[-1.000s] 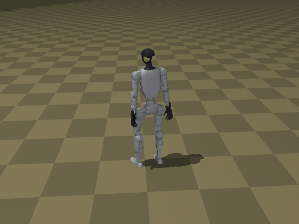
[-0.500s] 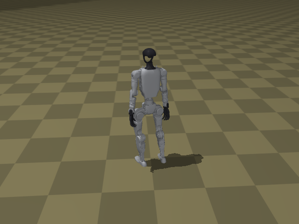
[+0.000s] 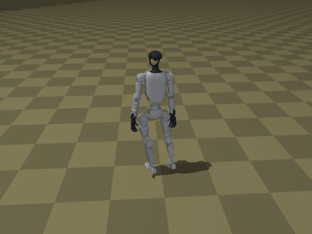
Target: In place motions
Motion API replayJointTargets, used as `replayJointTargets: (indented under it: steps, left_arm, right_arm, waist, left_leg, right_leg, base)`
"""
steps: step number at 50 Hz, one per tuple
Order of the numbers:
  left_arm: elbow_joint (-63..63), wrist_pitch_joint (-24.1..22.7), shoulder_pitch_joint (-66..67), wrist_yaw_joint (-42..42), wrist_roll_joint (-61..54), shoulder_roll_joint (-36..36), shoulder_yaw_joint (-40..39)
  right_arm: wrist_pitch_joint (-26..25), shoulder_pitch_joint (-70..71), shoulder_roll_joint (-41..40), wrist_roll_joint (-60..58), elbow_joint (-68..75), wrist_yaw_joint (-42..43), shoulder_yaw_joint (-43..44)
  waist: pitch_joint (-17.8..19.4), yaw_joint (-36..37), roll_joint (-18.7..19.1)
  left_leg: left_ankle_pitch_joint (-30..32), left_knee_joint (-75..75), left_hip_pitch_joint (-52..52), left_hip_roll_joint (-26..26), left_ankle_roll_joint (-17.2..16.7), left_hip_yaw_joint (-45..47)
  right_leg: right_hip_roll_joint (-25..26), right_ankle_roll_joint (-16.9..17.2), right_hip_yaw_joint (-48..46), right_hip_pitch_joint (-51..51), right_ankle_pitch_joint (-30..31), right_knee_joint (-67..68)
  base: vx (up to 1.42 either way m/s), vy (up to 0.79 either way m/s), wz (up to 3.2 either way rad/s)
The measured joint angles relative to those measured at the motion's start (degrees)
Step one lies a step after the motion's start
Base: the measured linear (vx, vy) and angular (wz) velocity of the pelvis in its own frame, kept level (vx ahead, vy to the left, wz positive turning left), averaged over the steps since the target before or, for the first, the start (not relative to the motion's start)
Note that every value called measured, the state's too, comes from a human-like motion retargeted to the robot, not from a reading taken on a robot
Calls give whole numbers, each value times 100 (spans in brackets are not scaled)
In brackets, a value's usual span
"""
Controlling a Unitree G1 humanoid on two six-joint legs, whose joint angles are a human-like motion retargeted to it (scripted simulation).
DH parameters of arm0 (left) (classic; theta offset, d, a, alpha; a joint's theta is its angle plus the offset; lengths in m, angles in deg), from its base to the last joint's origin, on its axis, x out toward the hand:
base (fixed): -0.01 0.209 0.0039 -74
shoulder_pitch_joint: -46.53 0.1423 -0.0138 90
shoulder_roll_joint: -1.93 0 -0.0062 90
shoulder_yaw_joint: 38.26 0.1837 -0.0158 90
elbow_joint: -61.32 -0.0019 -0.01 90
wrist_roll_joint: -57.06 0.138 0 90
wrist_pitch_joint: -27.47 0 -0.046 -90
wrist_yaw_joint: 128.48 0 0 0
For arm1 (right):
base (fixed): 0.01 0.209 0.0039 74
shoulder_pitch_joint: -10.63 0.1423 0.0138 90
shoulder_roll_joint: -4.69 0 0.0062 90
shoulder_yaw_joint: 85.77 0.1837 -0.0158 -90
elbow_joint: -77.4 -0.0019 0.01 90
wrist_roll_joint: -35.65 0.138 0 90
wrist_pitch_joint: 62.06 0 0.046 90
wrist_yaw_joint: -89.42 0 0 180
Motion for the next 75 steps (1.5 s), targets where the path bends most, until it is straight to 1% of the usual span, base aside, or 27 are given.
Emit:
replayJointTargets:
  steps: [7,17,21,25,29,32,35,37,41,43,45,48,53,55,57,60,62,65,67,69,71,75]
  left_arm:
    - [18,4,-29,-6,-140,-55,-163]
    - [135,1,198,-85,-312,157,-265]
    - [86,159,284,-131,-432,222,-84]
    - [-11,291,276,-103,-311,251,150]
    - [-258,304,44,99,-169,207,364]
    - [-525,279,-338,-155,-279,86,429]
    - [-607,415,-885,-315,-1122,-52,285]
    - [-600,413,-1455,-512,-1936,-122,-67]
    - [-430,579,-2749,-1606,-3232,-479,-729]
    - [-242,649,-3462,-1927,-3617,-669,-995]
    - [-3,607,-4208,-2081,-3729,-838,-1236]
    - [417,373,-5275,-2139,-3877,-1130,-1162]
    - [965,-184,-6840,-1633,-4641,-1455,-558]
    - [1110,-357,-7465,-1404,-5107,-1653,-241]
    - [1311,-412,-7990,-1156,-5572,-1878,42]
    - [1858,-484,-8502,-785,-6262,-2343,379]
    - [2053,-672,-8968,-417,-6544,-2724,618]
    - [2282,-1083,-9656,442,-6788,-3262,1024]
    - [2443,-1421,-10065,972,-6901,-3619,1283]
    - [2618,-1700,-10394,1318,-7062,-3941,1465]
    - [2823,-1873,-10645,1529,-7263,-4168,1477]
    - [3267,-2201,-10922,1683,-8005,-4520,1275]
  right_arm:
    - [-122,41,65,112,76,-338,50]
    - [-149,-34,116,-105,49,-189,15]
    - [-144,-77,105,-134,124,-130,5]
    - [-172,-48,58,-66,332,-43,39]
    - [-211,112,29,12,761,59,97]
    - [-251,241,37,276,898,-37,218]
    - [-446,621,84,789,898,-430,468]
    - [-459,1182,126,1216,898,-567,738]
    - [-182,2623,317,1671,841,-552,1134]
    - [-132,3388,393,1822,586,-612,1249]
    - [-71,4114,416,2079,185,-614,1275]
    - [78,5150,516,2757,-466,-495,1048]
    - [486,6605,863,3940,-1471,-139,383]
    - [662,7138,1103,4294,-1827,-13,1]
    - [802,7642,1441,4522,-2130,128,-456]
    - [1059,8442,2091,4446,-2437,435,-1248]
    - [1130,9028,2526,4118,-2554,842,-1752]
    - [1174,9791,3161,3762,-2753,1713,-2307]
    - [1424,10184,3521,3783,-2973,2265,-2545]
    - [1741,10462,3866,3986,-3275,2776,-2732]
    - [1984,10633,4104,4189,-3706,3131,-2731]
    - [2289,10730,4289,4588,-4783,3300,-2292]
  waist:
    - [-68,80,-43]
    - [-204,49,-126]
    - [-261,62,-160]
    - [-295,-13,-170]
    - [-372,-46,-214]
    - [-514,-68,-229]
    - [-689,-9,-259]
    - [-772,42,-268]
    - [-1015,31,-224]
    - [-1134,7,-194]
    - [-1254,-9,-172]
    - [-1462,15,-139]
    - [-1911,173,-115]
    - [-2093,183,-120]
    - [-2263,177,-106]
    - [-2429,177,-70]
    - [-2490,156,-47]
    - [-2539,203,-66]
    - [-2545,234,-87]
    - [-2561,273,-91]
    - [-2549,298,-84]
    - [-2483,346,-59]
  left_leg:
    - [-56,1,1,137,-82,31]
    - [-192,95,-50,415,-269,-39]
    - [-251,140,-76,541,-337,-46]
    - [-285,101,-63,609,-354,-96]
    - [-258,157,-193,709,-466,-116]
    - [-237,170,-290,716,-507,-193]
    - [-228,184,-340,700,-523,-224]
    - [-231,204,-350,685,-521,-232]
    - [-235,221,-331,662,-504,-250]
    - [-240,224,-313,656,-493,-250]
    - [-250,224,-300,650,-479,-245]
    - [-273,221,-318,636,-452,-249]
    - [-307,197,-489,582,-418,-284]
    - [-305,183,-628,552,-418,-322]
    - [-297,155,-757,537,-417,-342]
    - [-289,121,-895,520,-416,-363]
    - [-290,103,-994,509,-407,-377]
    - [-301,92,-1122,499,-394,-376]
    - [-312,93,-1193,500,-385,-354]
    - [-323,93,-1247,502,-380,-334]
    - [-329,95,-1296,505,-380,-323]
    - [-333,82,-1364,507,-381,-296]
  right_leg:
    - [127,-12,97,-21,-50,14]
    - [428,-173,15,75,-86,-132]
    - [575,-255,45,119,-111,-181]
    - [722,-325,-53,144,-150,-201]
    - [757,-357,-117,156,-180,-229]
    - [761,-377,-209,141,-203,-244]
    - [744,-392,-258,135,-217,-247]
    - [733,-399,-260,135,-219,-239]
    - [720,-401,-273,162,-227,-222]
    - [715,-395,-280,173,-235,-207]
    - [705,-383,-275,169,-246,-187]
    - [693,-365,-254,117,-264,-157]
    - [646,-319,-229,-85,-302,-141]
    - [615,-299,-256,-206,-323,-147]
    - [598,-279,-284,-329,-344,-149]
    - [577,-254,-292,-469,-366,-152]
    - [570,-239,-268,-580,-375,-155]
    - [558,-217,-216,-724,-383,-158]
    - [557,-210,-185,-802,-386,-162]
    - [554,-203,-169,-866,-389,-161]
    - [548,-196,-155,-922,-391,-158]
    - [541,-190,-120,-1021,-390,-152]
  base:
    - [2,-11,-2]
    - [3,-17,18]
    - [4,-18,6]
    - [0,-16,21]
    - [-7,-10,24]
    - [-5,-5,39]
    - [-2,-2,15]
    - [0,0,0]
    - [0,3,1]
    - [-1,7,-2]
    - [5,5,-8]
    - [7,6,-11]
    - [11,5,-5]
    - [6,4,15]
    - [7,3,15]
    - [6,5,5]
    - [0,0,0]
    - [-2,0,-5]
    - [-4,0,-8]
    - [0,0,0]
    - [-3,2,-4]
    - [-9,5,-8]
